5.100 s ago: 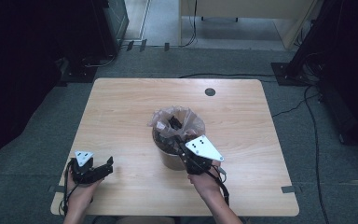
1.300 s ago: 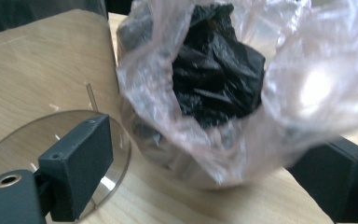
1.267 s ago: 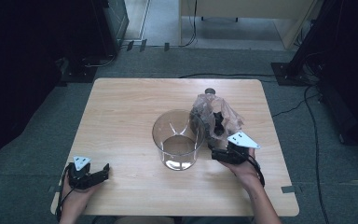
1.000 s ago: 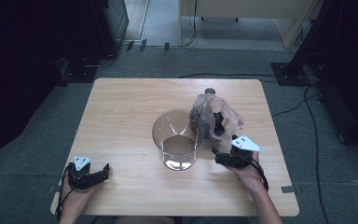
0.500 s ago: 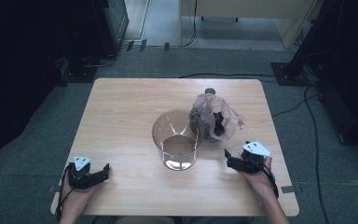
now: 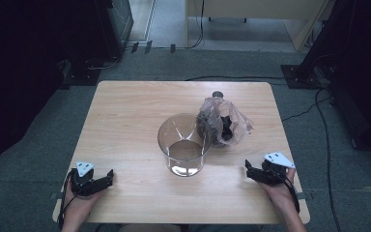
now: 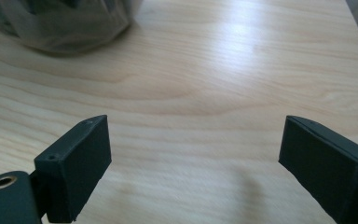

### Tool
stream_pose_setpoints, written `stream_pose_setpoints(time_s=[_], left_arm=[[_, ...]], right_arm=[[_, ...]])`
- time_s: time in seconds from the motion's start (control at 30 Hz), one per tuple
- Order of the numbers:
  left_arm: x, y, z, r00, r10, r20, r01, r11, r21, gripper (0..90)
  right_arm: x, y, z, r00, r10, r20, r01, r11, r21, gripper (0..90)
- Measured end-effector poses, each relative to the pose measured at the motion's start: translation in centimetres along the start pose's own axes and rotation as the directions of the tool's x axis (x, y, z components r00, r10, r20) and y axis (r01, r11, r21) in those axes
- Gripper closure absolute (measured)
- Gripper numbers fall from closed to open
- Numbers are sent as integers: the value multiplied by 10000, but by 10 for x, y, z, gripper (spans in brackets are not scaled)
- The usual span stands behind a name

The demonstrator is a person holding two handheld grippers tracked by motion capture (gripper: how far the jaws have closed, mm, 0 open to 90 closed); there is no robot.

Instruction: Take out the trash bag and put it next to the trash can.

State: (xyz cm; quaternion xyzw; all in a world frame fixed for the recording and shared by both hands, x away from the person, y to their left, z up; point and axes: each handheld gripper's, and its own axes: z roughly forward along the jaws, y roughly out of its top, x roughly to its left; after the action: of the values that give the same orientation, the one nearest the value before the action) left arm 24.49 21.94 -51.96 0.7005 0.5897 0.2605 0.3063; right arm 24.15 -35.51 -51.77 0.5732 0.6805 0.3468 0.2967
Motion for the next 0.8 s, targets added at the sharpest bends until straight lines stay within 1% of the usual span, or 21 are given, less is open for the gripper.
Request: stream_pose_setpoints(time_s=[0.1, 0.17, 0.5, 0.8], left_arm=[[0, 0, 0, 10000, 3, 1, -3, 10000, 1, 127], [0, 0, 0, 10000, 4, 1, -4, 10000, 1, 127], [0, 0, 0, 10000, 8, 5, -8, 10000, 4, 127], [0, 0, 0, 10000, 32, 16, -32, 10000, 15, 127]], right_arm=[[-6, -4, -4, 9999, 21, 152, -23, 9999, 133, 89], [-9, -6, -7, 9996, 147, 232, -152, 9997, 208, 89], [-22, -18, -20, 9979, 453, 467, -473, 9980, 418, 89], [-31, -27, -28, 9961, 554, 690, -599, 9962, 637, 89]])
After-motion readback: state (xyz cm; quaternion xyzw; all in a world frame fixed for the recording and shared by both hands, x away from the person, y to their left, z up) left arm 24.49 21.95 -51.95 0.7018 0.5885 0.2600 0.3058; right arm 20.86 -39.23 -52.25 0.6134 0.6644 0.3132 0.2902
